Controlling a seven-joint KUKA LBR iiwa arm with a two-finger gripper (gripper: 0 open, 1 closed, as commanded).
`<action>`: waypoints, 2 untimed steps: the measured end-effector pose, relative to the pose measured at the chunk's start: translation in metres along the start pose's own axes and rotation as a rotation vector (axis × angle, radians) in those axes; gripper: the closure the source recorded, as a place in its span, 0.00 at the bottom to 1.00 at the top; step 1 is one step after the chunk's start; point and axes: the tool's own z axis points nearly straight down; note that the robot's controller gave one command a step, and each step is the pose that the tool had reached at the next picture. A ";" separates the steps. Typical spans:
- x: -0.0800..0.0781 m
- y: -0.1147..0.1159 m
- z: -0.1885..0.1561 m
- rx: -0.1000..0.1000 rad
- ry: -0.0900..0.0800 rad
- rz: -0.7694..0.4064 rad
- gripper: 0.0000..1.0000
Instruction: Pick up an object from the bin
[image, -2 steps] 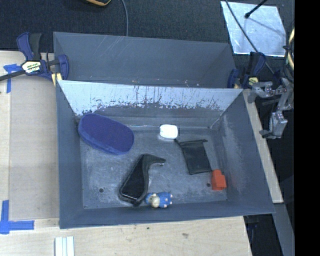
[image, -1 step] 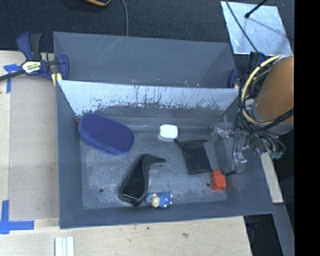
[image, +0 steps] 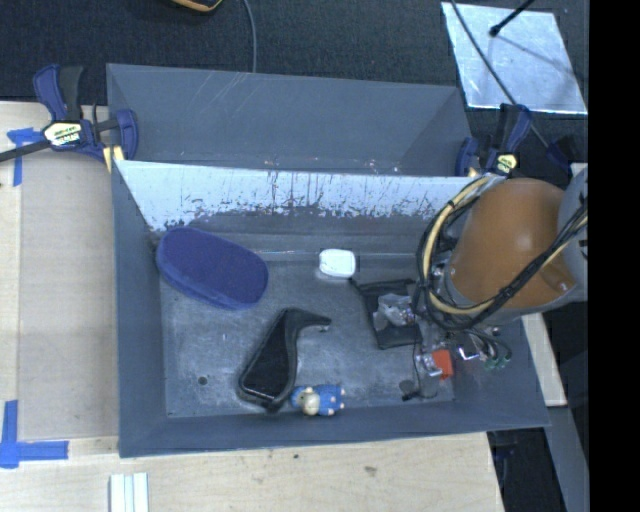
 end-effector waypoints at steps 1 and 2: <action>-0.007 -0.045 0.034 0.005 -0.006 0.246 0.00; -0.008 -0.044 0.033 0.005 -0.007 0.242 1.00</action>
Offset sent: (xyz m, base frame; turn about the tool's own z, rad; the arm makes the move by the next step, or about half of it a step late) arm 0.0172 -0.0406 -0.0337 0.2443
